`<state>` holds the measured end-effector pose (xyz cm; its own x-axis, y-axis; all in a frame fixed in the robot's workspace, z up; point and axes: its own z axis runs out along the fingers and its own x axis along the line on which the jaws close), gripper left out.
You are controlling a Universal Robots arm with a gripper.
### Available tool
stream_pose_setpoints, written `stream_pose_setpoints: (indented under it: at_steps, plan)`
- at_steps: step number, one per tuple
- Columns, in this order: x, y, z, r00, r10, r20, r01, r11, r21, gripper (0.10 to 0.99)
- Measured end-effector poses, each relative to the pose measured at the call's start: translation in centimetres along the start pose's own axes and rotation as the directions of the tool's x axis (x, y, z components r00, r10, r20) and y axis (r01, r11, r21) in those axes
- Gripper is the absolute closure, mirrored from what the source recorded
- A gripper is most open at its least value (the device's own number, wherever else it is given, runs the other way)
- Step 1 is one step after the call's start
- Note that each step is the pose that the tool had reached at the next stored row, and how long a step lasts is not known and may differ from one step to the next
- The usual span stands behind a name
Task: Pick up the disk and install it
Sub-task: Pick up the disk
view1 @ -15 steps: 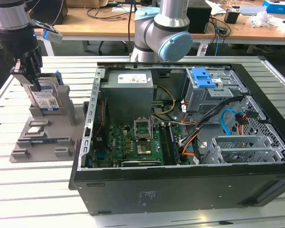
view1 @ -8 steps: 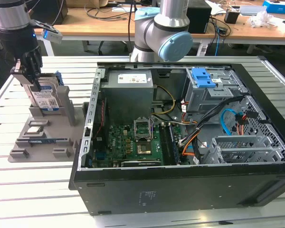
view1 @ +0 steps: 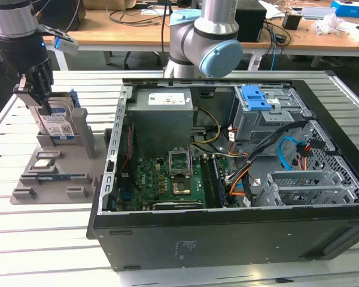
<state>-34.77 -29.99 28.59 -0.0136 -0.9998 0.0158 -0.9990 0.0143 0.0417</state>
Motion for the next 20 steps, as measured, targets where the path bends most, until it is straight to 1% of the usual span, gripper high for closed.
stream_pose_setpoints:
  at_steps: [3,5,8,16,20]
  plan:
    - [0.00,0.00,0.00,1.0000,0.000,0.0000,0.000,1.0000,0.000,0.718]
    - [0.00,0.00,-0.14,1.0000,-0.001,0.0000,0.001,1.0000,0.000,0.718]
    - [-0.11,0.03,-0.64,1.0000,0.000,-0.0001,0.000,1.0000,0.000,0.718]
    - [-0.51,0.08,-1.70,1.0000,0.000,0.0000,0.000,1.0000,0.000,0.718]
    - [-0.61,0.10,-2.08,1.0000,0.000,0.0000,0.000,1.0000,0.000,0.718]
